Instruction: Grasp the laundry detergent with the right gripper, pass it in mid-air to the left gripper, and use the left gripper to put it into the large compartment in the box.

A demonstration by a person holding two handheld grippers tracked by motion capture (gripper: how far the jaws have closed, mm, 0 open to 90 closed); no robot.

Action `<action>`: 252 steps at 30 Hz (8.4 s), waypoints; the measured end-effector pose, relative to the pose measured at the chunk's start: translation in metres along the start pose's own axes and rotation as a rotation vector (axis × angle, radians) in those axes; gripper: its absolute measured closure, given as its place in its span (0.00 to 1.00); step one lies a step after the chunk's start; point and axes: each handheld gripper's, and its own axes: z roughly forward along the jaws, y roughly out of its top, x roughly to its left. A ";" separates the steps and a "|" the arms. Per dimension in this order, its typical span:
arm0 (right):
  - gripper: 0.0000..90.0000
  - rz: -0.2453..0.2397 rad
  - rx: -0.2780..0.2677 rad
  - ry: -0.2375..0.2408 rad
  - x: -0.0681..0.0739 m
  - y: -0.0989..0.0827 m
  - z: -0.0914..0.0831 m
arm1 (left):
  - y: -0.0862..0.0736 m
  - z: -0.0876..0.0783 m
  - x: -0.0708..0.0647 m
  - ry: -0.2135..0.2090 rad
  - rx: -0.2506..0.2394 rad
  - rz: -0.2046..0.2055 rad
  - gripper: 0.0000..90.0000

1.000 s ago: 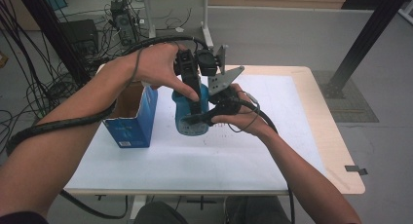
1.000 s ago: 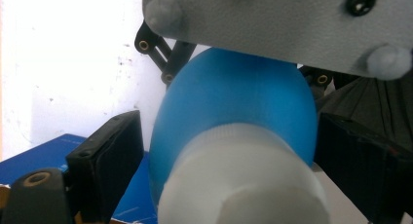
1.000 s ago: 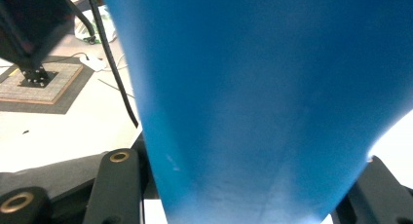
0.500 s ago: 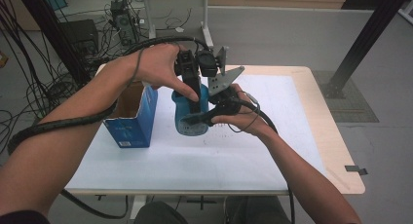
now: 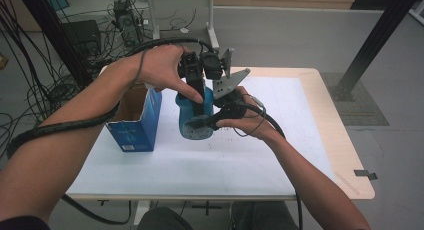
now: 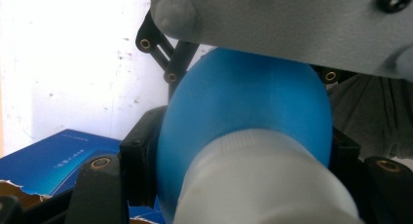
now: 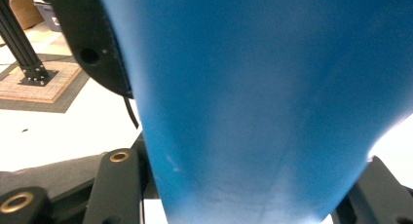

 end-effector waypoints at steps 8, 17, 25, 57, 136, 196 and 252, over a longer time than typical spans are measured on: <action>0.49 0.003 0.005 0.005 0.000 -0.001 0.001 | 0.001 0.002 0.000 0.003 0.015 -0.001 0.40; 0.49 0.013 -0.004 0.011 0.000 -0.002 0.004 | 0.001 0.003 -0.001 0.012 0.021 0.002 0.40; 0.49 0.030 0.002 0.010 0.001 -0.002 0.002 | 0.001 0.003 -0.001 0.021 0.012 0.010 0.40; 0.48 0.010 0.002 0.012 0.000 -0.004 0.005 | -0.003 0.005 -0.001 0.016 0.005 0.013 0.41; 0.47 0.045 -0.014 0.003 -0.001 -0.003 0.003 | -0.003 0.001 -0.003 0.036 0.000 0.011 0.41; 0.11 0.214 0.239 -0.146 0.005 -0.013 -0.084 | -0.034 -0.050 0.032 0.012 -0.027 -0.354 0.41; 0.10 0.339 0.697 -0.321 0.016 0.001 -0.195 | -0.157 -0.117 0.109 0.138 -0.030 -1.509 0.41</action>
